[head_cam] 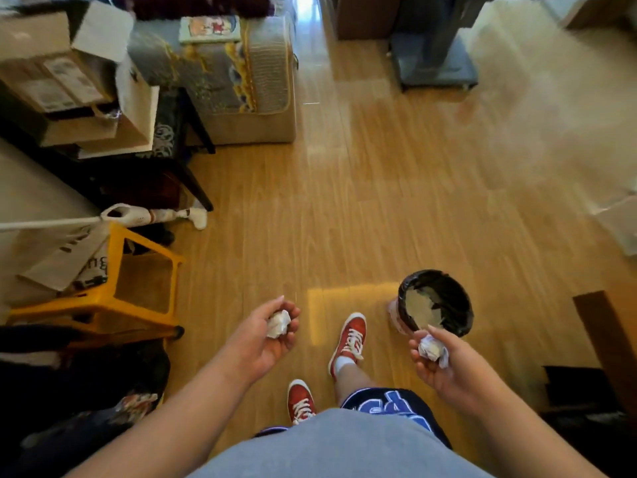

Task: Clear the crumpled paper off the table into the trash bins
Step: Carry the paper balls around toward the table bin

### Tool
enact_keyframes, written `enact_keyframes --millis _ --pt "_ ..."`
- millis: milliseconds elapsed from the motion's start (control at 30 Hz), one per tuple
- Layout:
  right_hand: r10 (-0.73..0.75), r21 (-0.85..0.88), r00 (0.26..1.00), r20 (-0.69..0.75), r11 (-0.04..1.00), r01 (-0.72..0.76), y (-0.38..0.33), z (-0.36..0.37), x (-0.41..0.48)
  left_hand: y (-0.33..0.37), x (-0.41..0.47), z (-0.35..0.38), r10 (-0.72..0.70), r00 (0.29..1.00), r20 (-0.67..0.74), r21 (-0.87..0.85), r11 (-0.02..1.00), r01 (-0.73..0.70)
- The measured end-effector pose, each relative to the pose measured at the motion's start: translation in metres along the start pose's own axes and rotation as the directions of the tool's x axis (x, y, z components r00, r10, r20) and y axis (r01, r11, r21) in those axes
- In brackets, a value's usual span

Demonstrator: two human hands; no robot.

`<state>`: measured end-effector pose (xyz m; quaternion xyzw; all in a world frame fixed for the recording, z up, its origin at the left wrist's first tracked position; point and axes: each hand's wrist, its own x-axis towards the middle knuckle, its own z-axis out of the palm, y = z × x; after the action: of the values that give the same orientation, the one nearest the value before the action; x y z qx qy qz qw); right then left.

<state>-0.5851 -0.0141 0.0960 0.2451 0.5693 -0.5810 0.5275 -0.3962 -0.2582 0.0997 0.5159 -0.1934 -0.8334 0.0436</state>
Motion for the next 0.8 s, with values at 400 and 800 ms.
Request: enact_keyframes --millis 400,800 --pt "0.019 0.103 0.997 -0.081 0.995 -0.011 -0.161 0.024 0.108 0.127 0.118 0.141 -0.022 1.000 0.008 0.051 0.998 0.021" --pt "-0.066 0.059 0.994 0.087 0.996 0.061 -0.336 0.150 0.208 0.237 0.195 0.176 -0.066 0.990 -0.124 0.015 0.998 0.069"
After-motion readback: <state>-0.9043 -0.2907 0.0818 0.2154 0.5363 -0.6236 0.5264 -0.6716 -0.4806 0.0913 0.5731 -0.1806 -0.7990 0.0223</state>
